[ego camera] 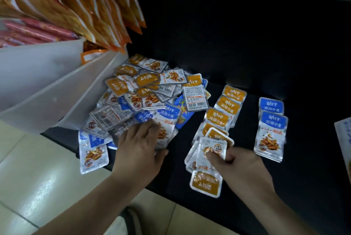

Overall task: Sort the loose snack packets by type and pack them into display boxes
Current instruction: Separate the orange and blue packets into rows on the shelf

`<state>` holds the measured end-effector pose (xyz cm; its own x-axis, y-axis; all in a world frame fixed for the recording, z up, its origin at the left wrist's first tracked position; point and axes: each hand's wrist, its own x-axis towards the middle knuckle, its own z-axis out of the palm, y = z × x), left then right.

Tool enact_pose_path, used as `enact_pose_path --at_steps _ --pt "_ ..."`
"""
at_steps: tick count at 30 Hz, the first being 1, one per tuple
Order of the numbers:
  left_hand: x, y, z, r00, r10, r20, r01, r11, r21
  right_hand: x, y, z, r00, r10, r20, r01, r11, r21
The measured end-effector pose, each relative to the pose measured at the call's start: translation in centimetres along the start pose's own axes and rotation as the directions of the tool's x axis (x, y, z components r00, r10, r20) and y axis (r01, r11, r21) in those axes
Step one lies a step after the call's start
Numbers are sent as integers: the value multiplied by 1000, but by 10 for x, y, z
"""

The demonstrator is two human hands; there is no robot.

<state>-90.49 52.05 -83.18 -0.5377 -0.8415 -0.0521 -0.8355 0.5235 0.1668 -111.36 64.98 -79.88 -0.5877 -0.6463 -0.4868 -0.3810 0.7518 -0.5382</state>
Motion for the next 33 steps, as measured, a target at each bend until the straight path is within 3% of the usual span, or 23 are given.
enact_pose_path --at_steps 3,6,9,12,13,15,17,19,20,22,24,25,27,29,31,33 --pt "-1 0 1 1000 22 -17 -21 1000 20 0 4 0 1000 -26 -3 25 994 -108" --pt "-3 2 -1 997 51 -60 -52 999 -11 2 4 -3 994 -99 -36 100 994 45" --pt "-6 18 -18 985 142 -101 -166 944 -285 0 -5 -19 965 -241 99 230 967 111" --pt "-8 45 -41 972 235 28 -135 646 -751 -4 -21 -30 905 -362 225 377 926 -27" --pt "-8 52 -43 963 250 106 -61 579 -813 -5 -25 -31 902 -373 219 394 918 -56" --pt "-7 56 -41 967 150 204 94 537 -839 -5 -28 -31 920 -361 153 368 929 -20" --pt "-7 50 -36 943 -23 332 314 396 -863 -3 -26 -35 955 -283 93 269 954 133" --pt "-10 48 -33 885 -97 456 466 150 -872 -3 -22 -39 979 -156 133 97 923 372" --pt "-11 50 -33 864 -103 493 500 70 -863 -3 -21 -38 974 -106 199 -11 858 514" --pt "-16 55 -30 846 -109 522 527 19 -850 -7 -23 -34 955 -59 291 -162 717 678" --pt "-22 60 -26 852 -138 505 520 106 -848 -8 -22 -29 967 -63 248 -130 716 686" --pt "-24 59 -23 884 -168 436 466 249 -849 -8 -21 -27 979 -75 191 -69 757 650" --pt "-24 45 -14 971 -192 142 232 615 -753 -7 -21 -29 990 -119 78 58 839 541" --pt "-16 22 -8 987 -123 -101 59 873 -485 -4 -21 -30 978 -202 57 161 897 411" --pt "-5 3 -4 986 -74 -147 33 965 -261 -2 -25 -24 942 -310 128 279 936 217" --pt "1 -7 -1 992 -74 -101 56 985 -166 4 -28 -12 905 -369 213 382 924 -18"
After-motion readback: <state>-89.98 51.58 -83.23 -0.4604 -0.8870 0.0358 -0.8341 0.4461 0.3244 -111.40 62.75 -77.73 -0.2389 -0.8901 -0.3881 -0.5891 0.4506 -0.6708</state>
